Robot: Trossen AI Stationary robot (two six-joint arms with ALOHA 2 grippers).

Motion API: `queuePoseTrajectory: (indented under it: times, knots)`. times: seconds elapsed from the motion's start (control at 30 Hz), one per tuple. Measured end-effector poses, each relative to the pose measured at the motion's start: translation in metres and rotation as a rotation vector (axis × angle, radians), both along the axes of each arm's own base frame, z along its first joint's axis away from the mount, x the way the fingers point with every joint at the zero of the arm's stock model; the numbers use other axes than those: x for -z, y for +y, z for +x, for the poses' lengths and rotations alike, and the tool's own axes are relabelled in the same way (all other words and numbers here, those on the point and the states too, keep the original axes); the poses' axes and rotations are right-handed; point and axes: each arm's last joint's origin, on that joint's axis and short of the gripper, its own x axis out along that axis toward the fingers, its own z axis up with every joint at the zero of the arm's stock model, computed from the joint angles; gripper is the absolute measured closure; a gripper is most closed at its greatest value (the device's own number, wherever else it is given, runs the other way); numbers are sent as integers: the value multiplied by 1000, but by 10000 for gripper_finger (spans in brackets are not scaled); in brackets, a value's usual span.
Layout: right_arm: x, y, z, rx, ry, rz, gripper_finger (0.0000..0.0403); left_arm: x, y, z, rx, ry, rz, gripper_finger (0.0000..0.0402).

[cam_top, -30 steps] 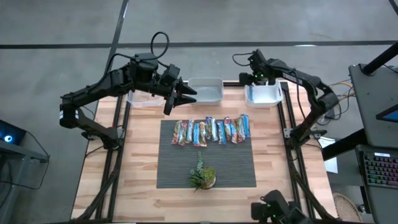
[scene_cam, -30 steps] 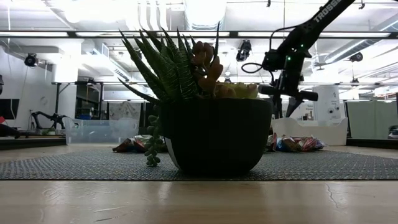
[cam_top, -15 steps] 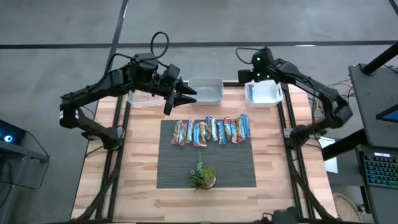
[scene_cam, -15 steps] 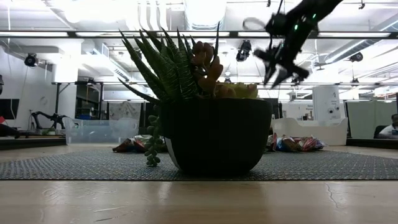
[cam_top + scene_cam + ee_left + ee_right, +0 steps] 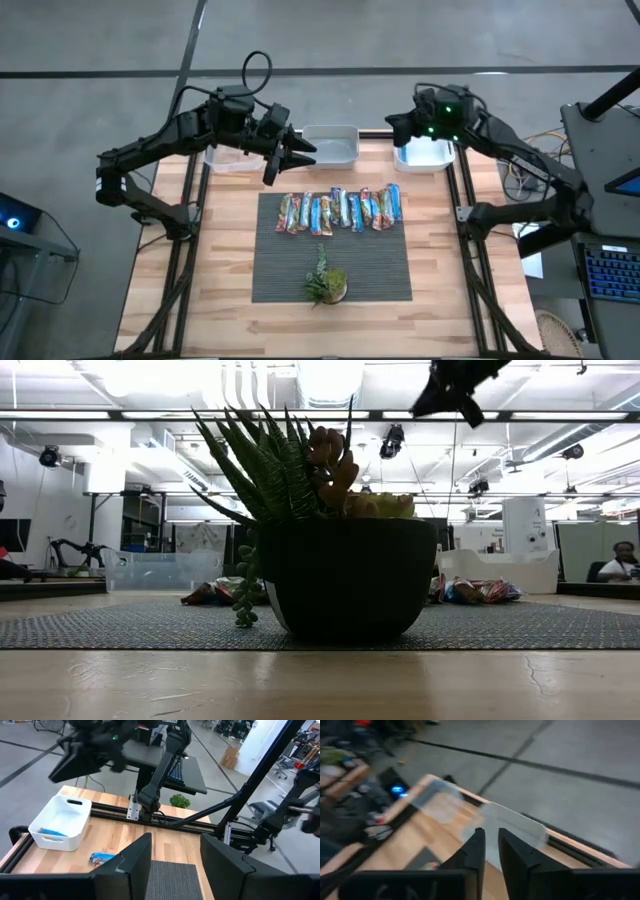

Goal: Pick and place Granola Bars by type
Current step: Put the red granola bar into the transparent bin

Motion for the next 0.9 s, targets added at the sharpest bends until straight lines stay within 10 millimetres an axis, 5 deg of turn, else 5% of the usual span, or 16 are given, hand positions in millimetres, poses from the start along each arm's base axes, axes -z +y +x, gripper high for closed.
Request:
queuePoseTrajectory:
  times: [0.33,0.67,0.9]
  knots:
    - [-13,26,12,-193,-98,-77,394,0,0,0,4,-2,19,299]
    - [-16,38,23,-335,-142,-102,394,0,0,0,12,-5,43,391]
    - [-18,42,26,-361,-148,-138,394,0,-8,2,32,-8,83,401]
